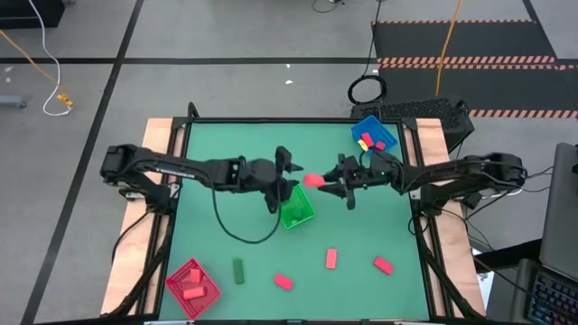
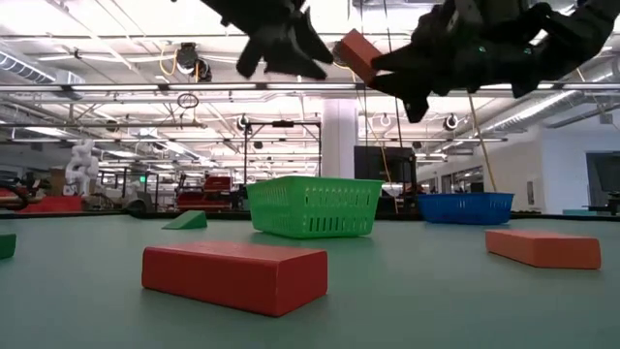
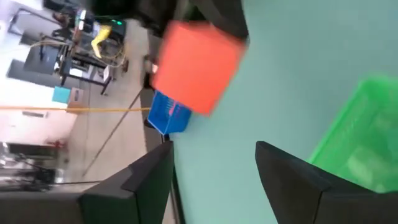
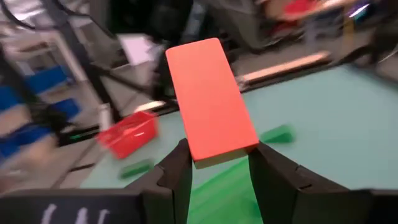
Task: Sort & place blocks by color
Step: Put the pink block into the red bin
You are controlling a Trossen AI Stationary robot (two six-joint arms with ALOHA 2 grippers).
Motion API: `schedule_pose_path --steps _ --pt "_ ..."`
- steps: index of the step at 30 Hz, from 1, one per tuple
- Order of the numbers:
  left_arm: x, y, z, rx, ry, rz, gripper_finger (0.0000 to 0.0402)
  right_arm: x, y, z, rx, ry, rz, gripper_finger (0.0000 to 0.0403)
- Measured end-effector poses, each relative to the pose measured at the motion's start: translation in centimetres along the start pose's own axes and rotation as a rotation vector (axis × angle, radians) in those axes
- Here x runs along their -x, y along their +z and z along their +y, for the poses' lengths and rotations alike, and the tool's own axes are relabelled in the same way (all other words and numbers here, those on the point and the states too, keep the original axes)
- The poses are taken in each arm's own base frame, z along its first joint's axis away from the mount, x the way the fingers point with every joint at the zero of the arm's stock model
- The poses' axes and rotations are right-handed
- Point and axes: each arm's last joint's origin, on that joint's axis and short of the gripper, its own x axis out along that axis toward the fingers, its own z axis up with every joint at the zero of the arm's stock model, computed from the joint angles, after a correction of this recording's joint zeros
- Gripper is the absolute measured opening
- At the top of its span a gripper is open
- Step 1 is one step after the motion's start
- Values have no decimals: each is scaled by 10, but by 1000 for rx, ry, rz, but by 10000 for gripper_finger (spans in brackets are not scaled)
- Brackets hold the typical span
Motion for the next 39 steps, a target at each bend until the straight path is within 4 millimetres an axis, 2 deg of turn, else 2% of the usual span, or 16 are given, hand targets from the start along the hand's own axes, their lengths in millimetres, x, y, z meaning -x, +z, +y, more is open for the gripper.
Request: schedule_pose_path --steps 3,6,11,18,39 --pt "-7 1 -9 -73 0 43 230 -6 1 -1 -35 24 14 125" --pt "-10 3 -9 -90 21 33 230 -8 -3 -3 -49 15 37 125" --pt "-10 7 -4 -70 65 -7 230 -10 -9 -6 -63 1 66 125" --pt "-12 12 -7 -70 -1 -133 230 -9 -8 -10 -62 -8 70 125" --pt "-11 14 -8 -51 -23 -171 230 -8 -7 -14 -69 13 78 126"
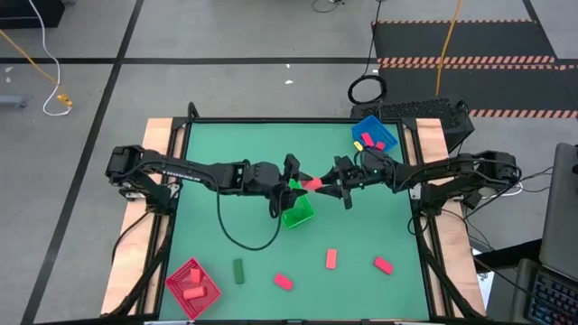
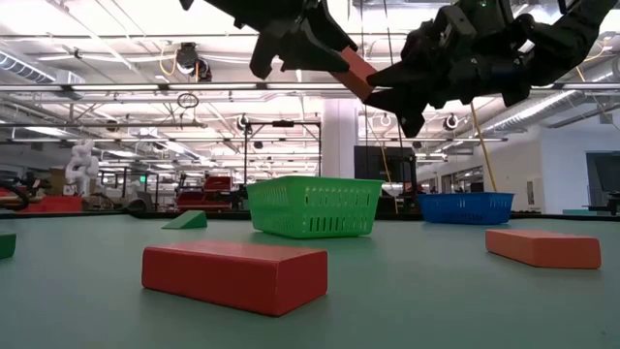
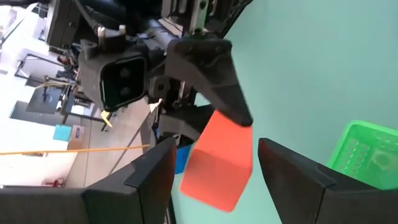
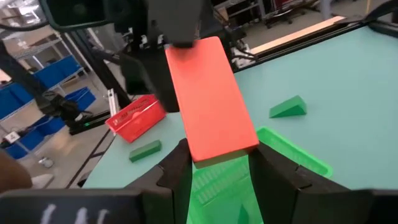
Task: Sort & place blocks by color
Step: Put the pink block into the red bin
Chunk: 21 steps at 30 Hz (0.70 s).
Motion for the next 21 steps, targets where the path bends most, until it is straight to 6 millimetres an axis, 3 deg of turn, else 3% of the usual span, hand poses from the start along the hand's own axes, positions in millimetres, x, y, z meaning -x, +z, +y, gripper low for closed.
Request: schedule_pose_path --steps 21 --pt "0 -2 1 21 2 6 230 0 3 3 -9 54 -15 126"
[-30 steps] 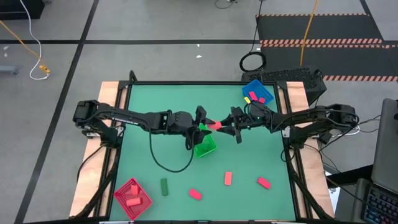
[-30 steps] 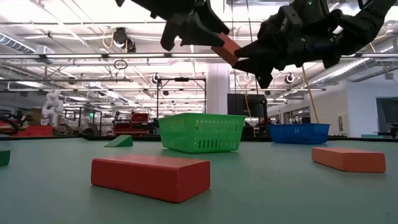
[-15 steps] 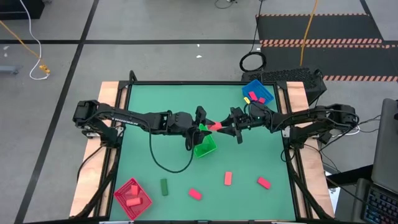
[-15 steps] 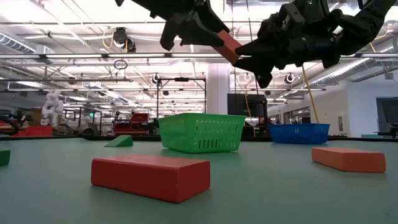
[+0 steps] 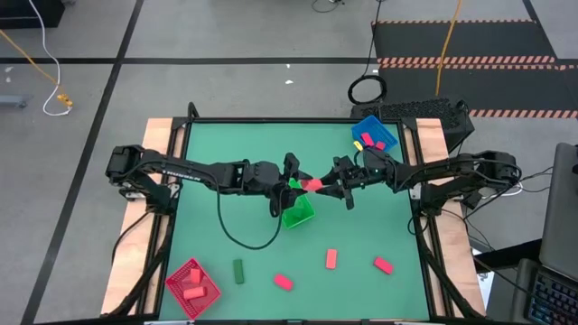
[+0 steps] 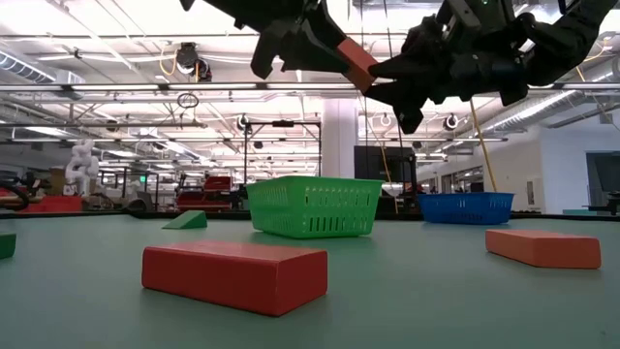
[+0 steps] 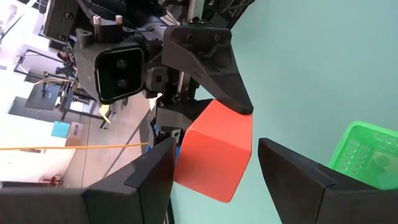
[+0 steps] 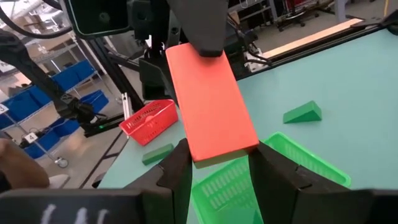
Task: Sort & place blocks by color
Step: Put the pink block into the red bin
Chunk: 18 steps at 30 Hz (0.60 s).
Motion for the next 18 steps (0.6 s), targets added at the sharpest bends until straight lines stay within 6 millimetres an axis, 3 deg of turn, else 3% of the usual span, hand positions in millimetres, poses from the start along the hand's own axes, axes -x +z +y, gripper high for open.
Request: schedule_pose_path --steps 9,15,18 --pt "-1 -2 0 20 1 5 225 0 1 0 3 2 -7 126" --pt "-12 -3 -9 -16 -15 20 139 0 -1 0 -8 8 12 126" --pt "-14 -4 -11 -33 -21 29 135 0 -3 -1 -16 9 25 126"
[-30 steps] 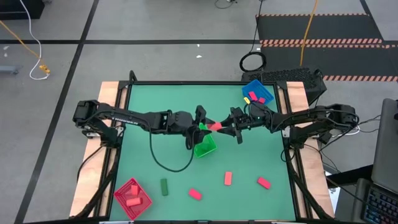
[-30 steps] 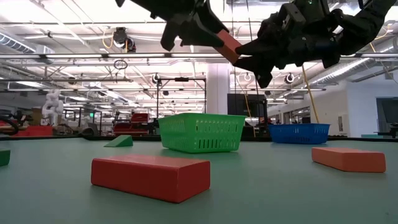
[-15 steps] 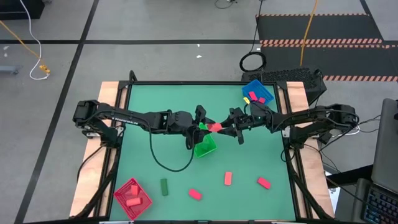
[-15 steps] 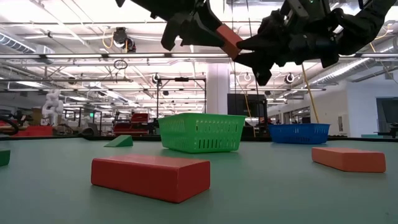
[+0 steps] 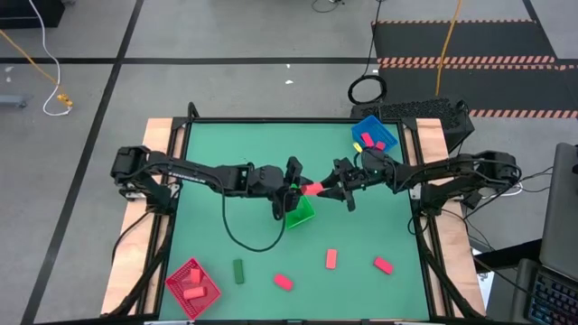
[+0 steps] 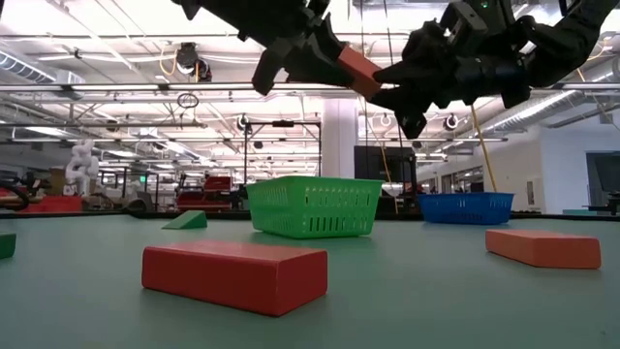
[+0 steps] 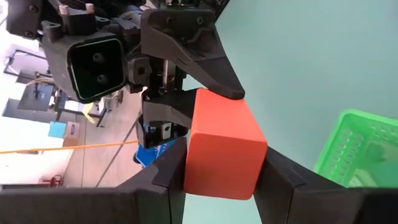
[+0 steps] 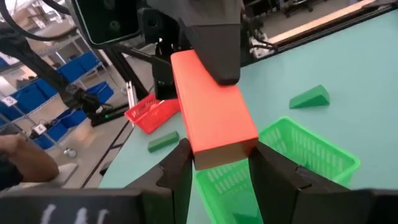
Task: Sort & place blocks by color
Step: Put the pink block into the red bin
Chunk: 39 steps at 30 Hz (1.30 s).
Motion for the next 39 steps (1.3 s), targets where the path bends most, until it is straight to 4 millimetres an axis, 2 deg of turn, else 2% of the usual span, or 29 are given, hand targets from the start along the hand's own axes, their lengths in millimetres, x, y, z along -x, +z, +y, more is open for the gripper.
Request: schedule_pose_path --steps 6,14,22,26,33,39 --pt "3 1 2 0 7 -4 135 0 1 0 14 -13 -16 131" --pt "11 1 5 63 79 117 135 1 6 0 67 -57 -59 175" --pt "38 16 12 149 144 113 135 2 2 -5 99 -96 -14 210" --pt "62 22 11 242 161 168 134 2 1 -5 100 -94 -4 216" --pt "109 35 -24 459 -66 247 134 3 -9 -8 95 -117 97 213" --pt "142 52 -51 779 -250 252 134 4 -17 -11 100 -137 171 213"
